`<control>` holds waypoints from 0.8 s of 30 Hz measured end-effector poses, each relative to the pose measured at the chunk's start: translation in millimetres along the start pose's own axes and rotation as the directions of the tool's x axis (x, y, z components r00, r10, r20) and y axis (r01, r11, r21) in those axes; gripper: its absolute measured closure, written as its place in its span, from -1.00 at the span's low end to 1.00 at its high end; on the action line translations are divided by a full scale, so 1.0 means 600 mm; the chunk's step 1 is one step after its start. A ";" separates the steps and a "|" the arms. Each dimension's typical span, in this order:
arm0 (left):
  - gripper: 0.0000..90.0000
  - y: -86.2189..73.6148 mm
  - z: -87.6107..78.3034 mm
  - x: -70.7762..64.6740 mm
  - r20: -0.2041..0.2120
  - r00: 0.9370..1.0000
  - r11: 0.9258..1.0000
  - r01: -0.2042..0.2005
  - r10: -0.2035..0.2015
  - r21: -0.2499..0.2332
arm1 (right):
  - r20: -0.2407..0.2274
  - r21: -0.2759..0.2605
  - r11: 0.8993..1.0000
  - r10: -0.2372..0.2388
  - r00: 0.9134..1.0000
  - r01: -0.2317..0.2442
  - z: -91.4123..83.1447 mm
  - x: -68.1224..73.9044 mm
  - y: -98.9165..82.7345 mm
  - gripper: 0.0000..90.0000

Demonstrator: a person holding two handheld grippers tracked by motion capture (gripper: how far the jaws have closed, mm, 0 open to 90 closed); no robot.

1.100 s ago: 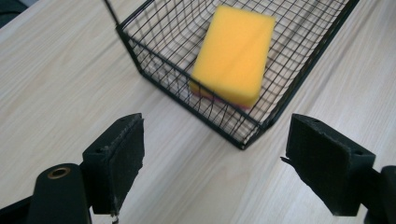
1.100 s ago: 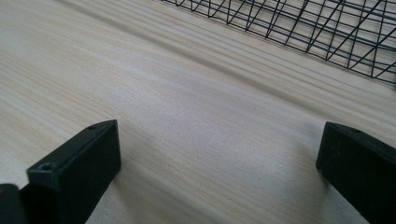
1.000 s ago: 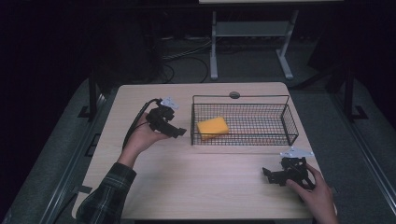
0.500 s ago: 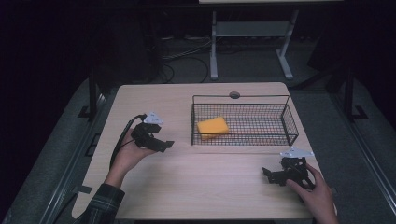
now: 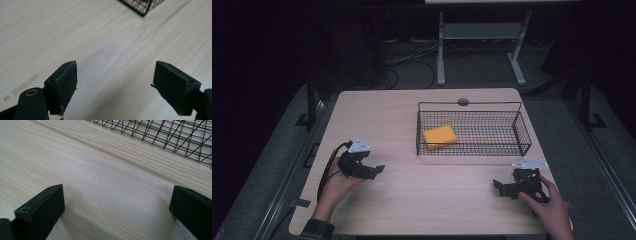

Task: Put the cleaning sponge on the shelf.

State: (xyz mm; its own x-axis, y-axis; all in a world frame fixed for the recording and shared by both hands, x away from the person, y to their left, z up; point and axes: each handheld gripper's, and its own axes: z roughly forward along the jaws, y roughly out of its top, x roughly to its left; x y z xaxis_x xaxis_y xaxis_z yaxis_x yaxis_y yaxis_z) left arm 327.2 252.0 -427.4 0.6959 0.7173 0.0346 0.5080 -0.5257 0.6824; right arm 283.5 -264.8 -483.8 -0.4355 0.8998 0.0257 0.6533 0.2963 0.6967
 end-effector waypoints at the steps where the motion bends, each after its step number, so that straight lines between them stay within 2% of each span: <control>1: -0.58 -0.008 -0.001 -0.001 -0.006 1.000 1.000 0.002 -0.002 -0.001 | 0.000 0.000 1.000 0.000 1.000 0.000 0.000 0.000 0.000 -1.00; 3: -0.58 -0.016 -0.002 -0.002 -0.014 1.000 1.000 0.000 0.000 0.001 | 0.000 0.000 1.000 0.000 1.000 0.000 0.000 0.000 0.000 -1.00; 4: -0.58 -0.032 -0.003 -0.005 -0.033 0.999 1.000 -0.003 0.003 0.006 | 0.000 0.000 1.000 0.000 1.000 0.000 0.000 0.000 0.000 -1.00; 7: -0.58 -0.059 -0.003 -0.009 -0.045 0.999 1.000 0.013 -0.012 0.008 | 0.000 0.000 1.000 0.000 1.000 0.000 0.000 0.000 0.000 -1.00; 9: -0.58 -0.065 -0.002 -0.011 -0.049 0.999 1.000 0.016 -0.016 0.012 | 0.000 0.000 1.000 0.000 1.000 0.000 0.000 0.000 0.000 -1.00; 10: -0.59 -0.079 -0.001 -0.012 -0.056 0.998 0.999 0.021 -0.019 0.031 | 0.000 0.000 1.000 0.000 1.000 0.000 0.000 0.000 0.000 -1.00; 13: -0.62 -0.090 -0.001 -0.012 -0.050 0.998 0.999 0.033 -0.032 0.038 | 0.000 0.000 1.000 0.000 1.000 0.000 0.000 0.000 0.000 -1.00; 15: -0.63 -0.102 -0.005 -0.010 -0.054 0.997 0.999 0.048 -0.047 0.007 | 0.000 0.000 1.000 0.000 1.000 0.000 0.000 0.000 0.000 -1.00; 16: -0.63 -0.102 -0.005 -0.010 -0.054 0.997 0.999 0.048 -0.047 0.007 | 0.000 0.000 1.000 0.000 1.000 0.000 0.000 0.000 0.000 -1.00; 18: -0.65 -0.117 -0.004 -0.007 -0.036 0.996 0.996 0.075 -0.077 -0.048 | 0.000 0.000 1.000 0.000 1.000 0.000 0.000 0.000 0.000 -1.00; 19: -0.69 -0.120 -0.004 -0.007 -0.035 0.997 0.995 0.073 -0.075 -0.064 | 0.000 0.000 1.000 0.000 1.000 0.000 0.000 0.000 0.000 -1.00; 24: -0.69 -0.121 -0.005 -0.008 -0.038 0.996 0.995 0.075 -0.078 -0.063 | 0.000 0.000 1.000 0.000 1.000 0.000 0.000 0.000 0.000 -1.00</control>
State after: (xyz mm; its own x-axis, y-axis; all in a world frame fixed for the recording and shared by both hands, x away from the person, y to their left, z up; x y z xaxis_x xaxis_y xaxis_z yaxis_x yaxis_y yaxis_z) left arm 285.2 288.3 -474.9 0.6342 0.7731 0.0092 0.5263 -0.4404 0.7274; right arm 283.5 -264.8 -483.9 -0.4356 0.8998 0.0256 0.6530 0.2964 0.6970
